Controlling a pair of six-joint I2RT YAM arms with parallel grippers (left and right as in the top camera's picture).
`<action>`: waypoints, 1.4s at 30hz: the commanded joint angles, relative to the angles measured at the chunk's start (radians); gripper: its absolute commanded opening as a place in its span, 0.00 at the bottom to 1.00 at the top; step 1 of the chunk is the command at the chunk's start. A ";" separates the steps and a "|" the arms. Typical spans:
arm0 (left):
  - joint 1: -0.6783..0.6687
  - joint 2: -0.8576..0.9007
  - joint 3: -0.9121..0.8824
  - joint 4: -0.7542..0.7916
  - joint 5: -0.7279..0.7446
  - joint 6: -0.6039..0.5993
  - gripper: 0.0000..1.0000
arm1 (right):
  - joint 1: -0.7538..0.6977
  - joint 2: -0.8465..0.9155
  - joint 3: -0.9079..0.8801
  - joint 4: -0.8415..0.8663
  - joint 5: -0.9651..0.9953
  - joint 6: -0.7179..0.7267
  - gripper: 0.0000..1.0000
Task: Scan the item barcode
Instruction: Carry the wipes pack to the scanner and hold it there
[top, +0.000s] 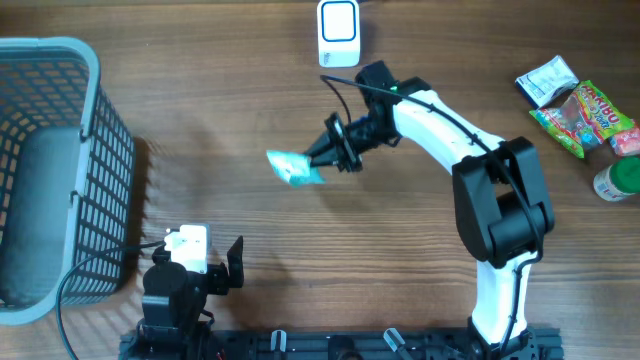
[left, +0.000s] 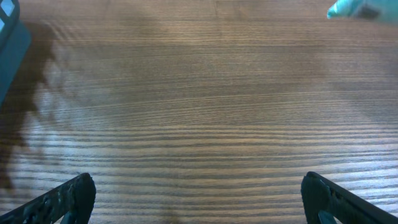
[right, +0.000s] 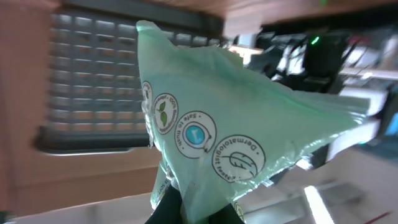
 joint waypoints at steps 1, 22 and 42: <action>0.007 -0.005 -0.004 0.003 -0.002 -0.006 1.00 | -0.021 0.013 0.021 0.035 -0.095 0.316 0.04; 0.007 -0.005 -0.004 0.003 -0.002 -0.006 1.00 | -0.164 0.043 0.019 -0.500 0.138 0.463 0.06; 0.007 -0.005 -0.004 0.003 -0.002 -0.006 1.00 | -0.149 0.038 0.200 0.770 0.504 -0.291 0.05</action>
